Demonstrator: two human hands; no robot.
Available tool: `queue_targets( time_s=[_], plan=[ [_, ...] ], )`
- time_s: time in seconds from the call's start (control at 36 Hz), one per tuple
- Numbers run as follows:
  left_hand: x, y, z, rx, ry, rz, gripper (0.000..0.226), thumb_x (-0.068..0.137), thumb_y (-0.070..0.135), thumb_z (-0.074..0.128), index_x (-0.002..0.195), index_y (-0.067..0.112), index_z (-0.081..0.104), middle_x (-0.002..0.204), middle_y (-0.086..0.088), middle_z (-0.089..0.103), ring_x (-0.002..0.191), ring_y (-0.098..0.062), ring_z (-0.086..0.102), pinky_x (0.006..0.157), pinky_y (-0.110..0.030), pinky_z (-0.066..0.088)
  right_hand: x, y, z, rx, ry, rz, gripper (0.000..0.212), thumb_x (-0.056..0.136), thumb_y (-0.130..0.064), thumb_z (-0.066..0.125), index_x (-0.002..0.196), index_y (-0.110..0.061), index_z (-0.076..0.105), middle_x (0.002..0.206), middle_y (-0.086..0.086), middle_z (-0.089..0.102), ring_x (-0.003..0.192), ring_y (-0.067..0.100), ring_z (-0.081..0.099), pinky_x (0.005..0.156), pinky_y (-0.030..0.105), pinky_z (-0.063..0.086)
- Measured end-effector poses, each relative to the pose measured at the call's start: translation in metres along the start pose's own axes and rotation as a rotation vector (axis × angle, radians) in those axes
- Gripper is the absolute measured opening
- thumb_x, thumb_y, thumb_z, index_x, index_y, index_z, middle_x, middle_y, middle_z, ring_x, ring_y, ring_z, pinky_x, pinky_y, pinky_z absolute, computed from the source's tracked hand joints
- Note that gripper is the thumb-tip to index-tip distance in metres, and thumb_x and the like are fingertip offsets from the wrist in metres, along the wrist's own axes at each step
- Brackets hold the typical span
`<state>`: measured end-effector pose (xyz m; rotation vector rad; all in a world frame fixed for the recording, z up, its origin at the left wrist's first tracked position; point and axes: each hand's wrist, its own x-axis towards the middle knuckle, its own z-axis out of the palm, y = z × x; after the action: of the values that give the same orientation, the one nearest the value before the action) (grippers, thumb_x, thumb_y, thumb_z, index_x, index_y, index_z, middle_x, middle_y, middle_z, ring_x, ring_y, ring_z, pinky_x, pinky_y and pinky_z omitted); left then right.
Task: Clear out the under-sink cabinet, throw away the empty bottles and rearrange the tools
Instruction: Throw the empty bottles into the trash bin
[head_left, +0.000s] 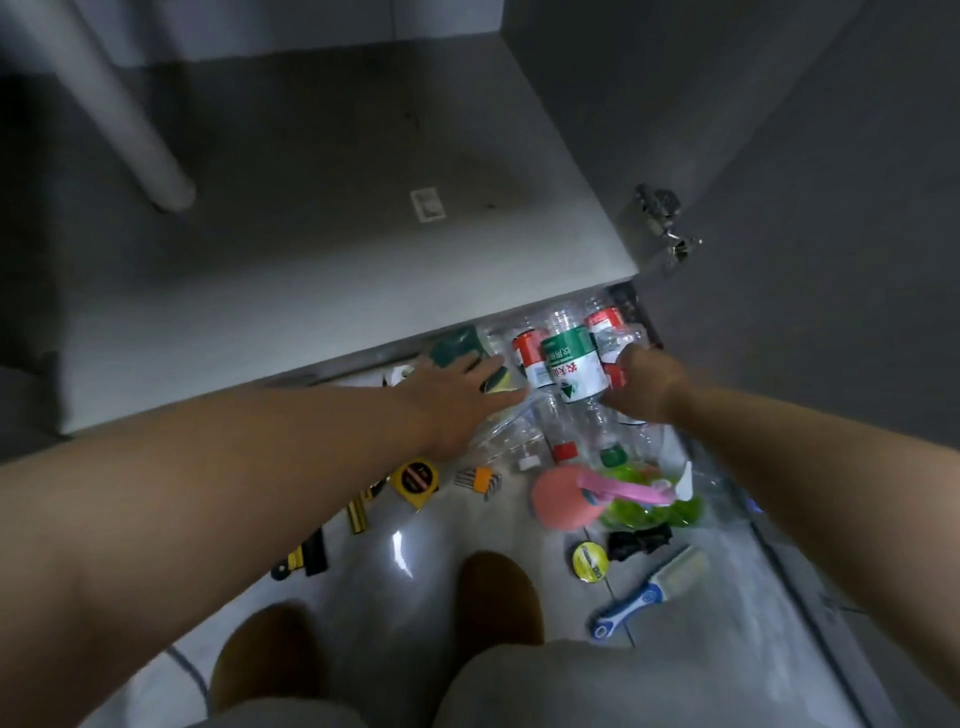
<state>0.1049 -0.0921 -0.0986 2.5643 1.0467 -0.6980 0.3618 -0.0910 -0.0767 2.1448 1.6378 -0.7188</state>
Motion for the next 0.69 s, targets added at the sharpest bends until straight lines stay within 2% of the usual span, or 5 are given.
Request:
queue_targets(
  time_s=[0.14, 0.39, 0.56, 0.61, 0.69],
  plan=[
    [0.004, -0.009, 0.025, 0.034, -0.109, -0.044, 0.094, 0.095, 0.027, 0.062, 0.158, 0.045, -0.005, 0.169, 0.001, -0.019, 0.156, -0.035, 0.0, 0.117, -0.063, 0.026, 0.007, -0.011, 0.022, 0.011, 0.061, 0.027, 0.087, 0.078, -0.06, 0.073, 0.141, -0.008, 0.043, 0.138, 0.021, 0.047, 0.126, 0.035, 0.051, 0.104, 0.043, 0.047],
    [0.007, -0.013, 0.037, -0.12, -0.052, -0.065, 0.079, 0.091, 0.017, 0.062, 0.156, 0.039, 0.023, 0.17, 0.0, 0.003, 0.155, -0.036, 0.005, 0.119, -0.059, 0.023, 0.015, -0.028, 0.043, -0.018, 0.214, 0.087, 0.079, 0.078, -0.062, 0.073, 0.132, -0.009, 0.05, 0.129, 0.015, 0.05, 0.114, 0.031, 0.059, 0.087, 0.041, 0.053],
    [0.01, 0.006, 0.015, -0.183, 0.471, -0.064, 0.024, 0.093, 0.02, 0.053, 0.115, 0.019, 0.063, 0.116, -0.002, 0.059, 0.108, -0.025, 0.053, 0.087, -0.039, 0.045, 0.009, -0.033, 0.036, 0.1, 0.285, 0.042, 0.081, 0.073, -0.066, 0.072, 0.128, -0.01, 0.05, 0.119, 0.011, 0.051, 0.099, 0.028, 0.061, 0.082, 0.04, 0.056],
    [0.012, 0.015, -0.001, -0.414, 0.552, -0.056, 0.016, 0.1, 0.022, 0.048, 0.105, 0.016, 0.062, 0.103, -0.003, 0.062, 0.095, -0.025, 0.058, 0.077, -0.04, 0.05, 0.006, -0.029, 0.029, 0.184, 0.278, 0.024, 0.075, 0.072, -0.065, 0.073, 0.123, -0.013, 0.055, 0.109, 0.007, 0.051, 0.09, 0.025, 0.059, 0.075, 0.034, 0.053],
    [0.017, 0.032, -0.028, -1.015, 0.437, -0.127, 0.023, 0.105, 0.036, 0.048, 0.109, 0.015, 0.059, 0.101, -0.004, 0.065, 0.092, -0.022, 0.064, 0.077, -0.035, 0.052, 0.0, -0.02, 0.018, 0.429, 0.217, -0.027, 0.056, 0.072, -0.058, 0.078, 0.108, -0.018, 0.066, 0.095, 0.003, 0.066, 0.08, 0.015, 0.067, 0.068, 0.027, 0.056]
  ],
)
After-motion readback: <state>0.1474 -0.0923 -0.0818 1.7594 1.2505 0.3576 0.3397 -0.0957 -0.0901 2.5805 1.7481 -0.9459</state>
